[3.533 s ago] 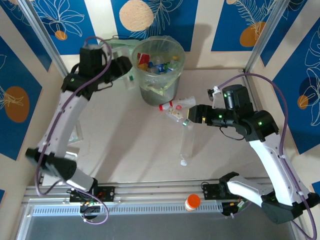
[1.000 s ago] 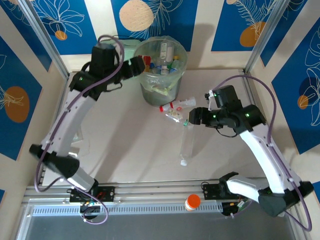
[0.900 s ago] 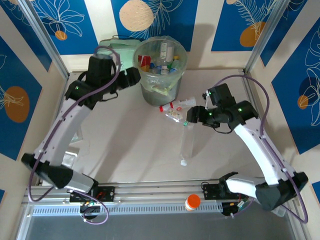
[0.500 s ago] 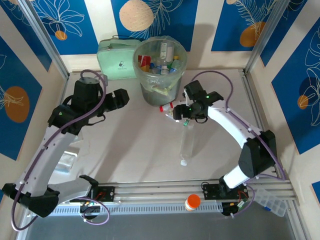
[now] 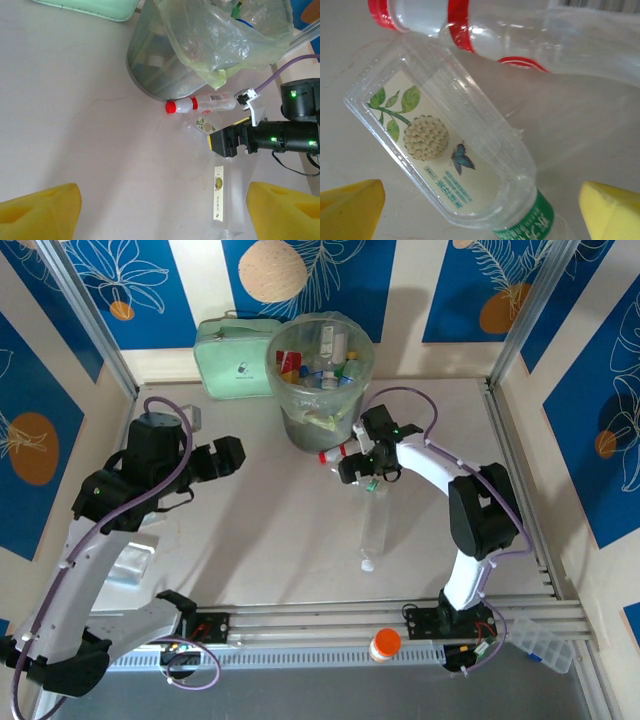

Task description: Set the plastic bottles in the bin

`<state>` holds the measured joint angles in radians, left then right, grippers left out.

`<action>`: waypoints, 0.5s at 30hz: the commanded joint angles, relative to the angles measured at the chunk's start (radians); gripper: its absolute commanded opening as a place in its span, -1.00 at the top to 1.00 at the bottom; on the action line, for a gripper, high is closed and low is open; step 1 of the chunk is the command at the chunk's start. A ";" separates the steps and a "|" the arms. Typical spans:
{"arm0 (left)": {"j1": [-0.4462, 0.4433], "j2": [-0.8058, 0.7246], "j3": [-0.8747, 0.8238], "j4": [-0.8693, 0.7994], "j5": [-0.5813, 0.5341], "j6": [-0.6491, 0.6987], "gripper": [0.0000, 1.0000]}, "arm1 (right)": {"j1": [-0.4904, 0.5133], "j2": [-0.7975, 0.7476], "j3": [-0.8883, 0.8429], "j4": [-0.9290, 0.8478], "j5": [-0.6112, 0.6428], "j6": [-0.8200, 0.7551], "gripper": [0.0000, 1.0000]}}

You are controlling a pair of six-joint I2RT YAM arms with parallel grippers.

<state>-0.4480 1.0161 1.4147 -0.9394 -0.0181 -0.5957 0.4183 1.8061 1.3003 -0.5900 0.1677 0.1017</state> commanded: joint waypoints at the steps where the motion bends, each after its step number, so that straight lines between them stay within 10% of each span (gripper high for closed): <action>1: 0.009 -0.010 -0.015 -0.033 -0.005 0.025 -0.72 | 0.022 0.049 0.062 0.002 -0.043 -0.036 -0.97; 15: 0.007 0.004 -0.025 -0.022 -0.011 0.043 -0.74 | 0.105 0.195 0.183 -0.045 0.031 0.002 -0.66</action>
<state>-0.4469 1.0199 1.3918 -0.9588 -0.0196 -0.5735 0.4931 1.9823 1.4513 -0.6033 0.1757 0.0902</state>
